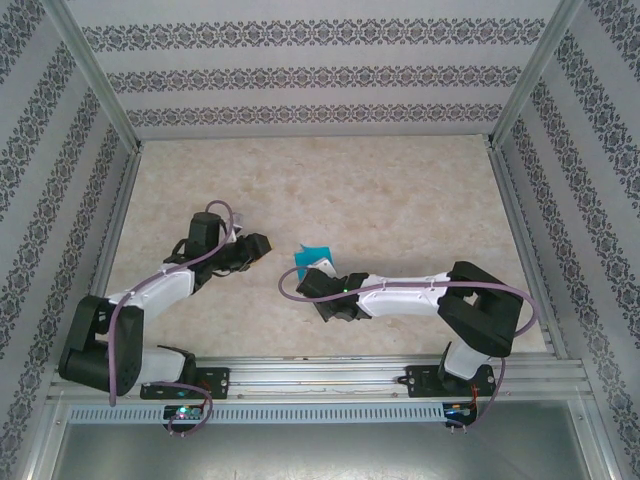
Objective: Fold a paper plane with a square sheet of paper (fold left side to right side)
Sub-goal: Fourth fold the wing at the center of the table.
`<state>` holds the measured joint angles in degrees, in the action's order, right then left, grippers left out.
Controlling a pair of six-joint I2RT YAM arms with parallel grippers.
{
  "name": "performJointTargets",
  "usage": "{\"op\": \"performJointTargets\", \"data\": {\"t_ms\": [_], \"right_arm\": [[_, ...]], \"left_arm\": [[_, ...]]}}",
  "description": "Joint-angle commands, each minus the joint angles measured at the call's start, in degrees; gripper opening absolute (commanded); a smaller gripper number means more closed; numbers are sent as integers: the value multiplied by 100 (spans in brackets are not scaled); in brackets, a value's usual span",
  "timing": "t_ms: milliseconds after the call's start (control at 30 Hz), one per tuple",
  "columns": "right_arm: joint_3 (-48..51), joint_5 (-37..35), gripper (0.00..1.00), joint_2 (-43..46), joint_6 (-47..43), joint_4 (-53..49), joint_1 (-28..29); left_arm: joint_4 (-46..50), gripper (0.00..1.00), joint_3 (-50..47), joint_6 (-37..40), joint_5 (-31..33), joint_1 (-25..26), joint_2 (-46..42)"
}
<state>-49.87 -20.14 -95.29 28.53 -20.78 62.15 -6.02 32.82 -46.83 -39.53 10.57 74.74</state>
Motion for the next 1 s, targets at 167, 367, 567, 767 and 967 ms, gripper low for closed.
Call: {"op": "performJointTargets", "data": {"t_ms": [167,367,567,767,967], "right_arm": [[30,384,0,132,33,79,-56],[497,1790,0,722,39,667,-584],[1082,3273,0,1113,178,1411,-1207],[1401,3833,0,1087,239,1860,-1538],[1426,3915,0,952,236,1994,-1604]], "left_arm": [[601,45,-74,397,-204,-240,-281],[506,45,-110,420,-387,-239,-175],[305,45,-168,381,-547,-97,49],[29,45,-157,250,-560,166,306],[-210,45,-124,31,-501,510,433]]}}
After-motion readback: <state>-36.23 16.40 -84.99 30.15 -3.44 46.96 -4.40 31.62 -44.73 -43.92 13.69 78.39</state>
